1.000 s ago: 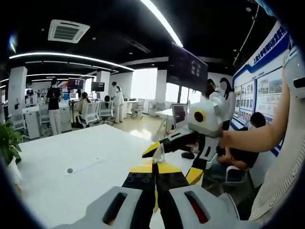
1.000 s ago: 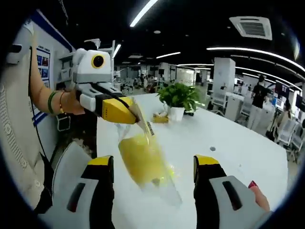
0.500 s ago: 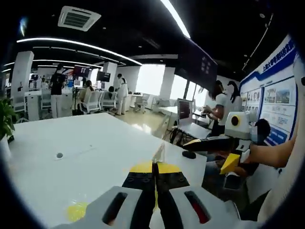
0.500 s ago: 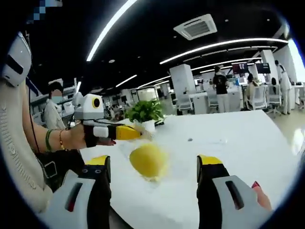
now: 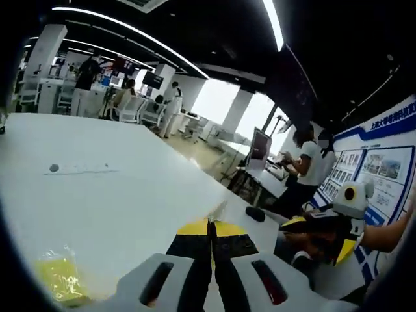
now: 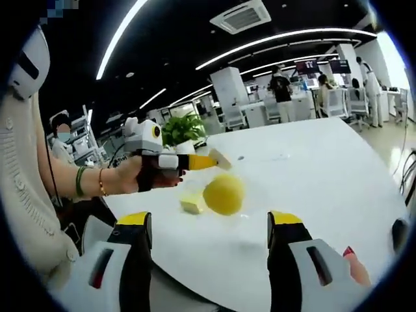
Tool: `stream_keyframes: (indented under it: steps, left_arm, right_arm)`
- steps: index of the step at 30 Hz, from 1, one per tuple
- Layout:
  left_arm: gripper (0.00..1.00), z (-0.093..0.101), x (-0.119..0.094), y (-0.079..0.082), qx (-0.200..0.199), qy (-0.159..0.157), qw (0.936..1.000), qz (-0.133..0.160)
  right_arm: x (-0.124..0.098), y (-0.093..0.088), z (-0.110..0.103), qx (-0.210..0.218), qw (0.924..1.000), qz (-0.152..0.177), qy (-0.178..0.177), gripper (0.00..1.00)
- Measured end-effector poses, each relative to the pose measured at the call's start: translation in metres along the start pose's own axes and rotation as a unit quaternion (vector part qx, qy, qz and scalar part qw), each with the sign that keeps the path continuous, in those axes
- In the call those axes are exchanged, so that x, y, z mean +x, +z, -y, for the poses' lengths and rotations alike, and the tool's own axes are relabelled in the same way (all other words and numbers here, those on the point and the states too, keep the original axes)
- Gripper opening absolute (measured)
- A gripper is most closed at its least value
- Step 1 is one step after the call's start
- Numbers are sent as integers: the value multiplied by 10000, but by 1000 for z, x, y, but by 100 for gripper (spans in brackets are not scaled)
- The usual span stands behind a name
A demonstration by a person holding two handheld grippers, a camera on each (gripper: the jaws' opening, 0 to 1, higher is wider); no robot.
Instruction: Compare the silicone blocks by pressing each to a similar depth, holding the contact briefly, and releasing to observe deformation and rebound differences across the visible hardness samples.
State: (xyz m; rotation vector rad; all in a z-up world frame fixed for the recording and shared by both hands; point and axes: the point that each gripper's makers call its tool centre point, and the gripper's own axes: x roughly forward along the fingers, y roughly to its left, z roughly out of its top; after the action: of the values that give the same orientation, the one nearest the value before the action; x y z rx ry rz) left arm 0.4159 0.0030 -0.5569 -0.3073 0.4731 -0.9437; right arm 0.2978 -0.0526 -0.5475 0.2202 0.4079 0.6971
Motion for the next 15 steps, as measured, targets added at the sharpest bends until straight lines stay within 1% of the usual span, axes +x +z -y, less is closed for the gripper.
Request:
stream_keyframes:
  steps: [1, 2, 3, 4, 5, 6, 8, 11, 12, 14, 15]
  left_arm:
    - [0, -1, 3, -3, -123, -25, 9999, -46]
    - [0, -6, 9, -7, -143, -20, 9999, -43]
    - [0, -9, 12, -9, -266, -16, 9996, -60]
    - [0, -14, 16, -12, -490, -11, 9988, -47]
    - [0, -19, 18, -14, -451, 7, 9990, -47]
    - [0, -27, 20, -16, -489, 117, 9987, -53]
    - [0, -33, 22, -18, -494, 166, 9986, -65]
    - [0, -52, 23, -15, -591, 378, 9975, 60]
    - [0, -63, 22, -14, -617, 527, 9966, 122]
    - [0, -78, 20, -15, -806, 696, 9941, 199]
    - [0, -89, 19, -18, -948, 838, 9916, 266]
  right_arm:
    - [1, -2, 3, 32, 10000, -34, 4, 67]
    - [1, -4, 4, 52, 10000, -53, 14, 67]
    - [2, -5, 5, 66, 10000, -70, 17, 66]
    - [2, -7, 7, 82, 9999, -101, 14, 67]
    - [3, -8, 7, 90, 9999, -110, 18, 66]
    - [3, -10, 9, 114, 9998, -158, 19, 66]
    - [4, -12, 12, 122, 9997, -208, 18, 66]
    - [7, -15, 17, 165, 9995, -273, 31, 65]
    - [9, -16, 19, 175, 9994, -306, 34, 65]
    - [12, -17, 22, 192, 9992, -350, 44, 64]
    - [14, -17, 23, 195, 9992, -355, 45, 64]
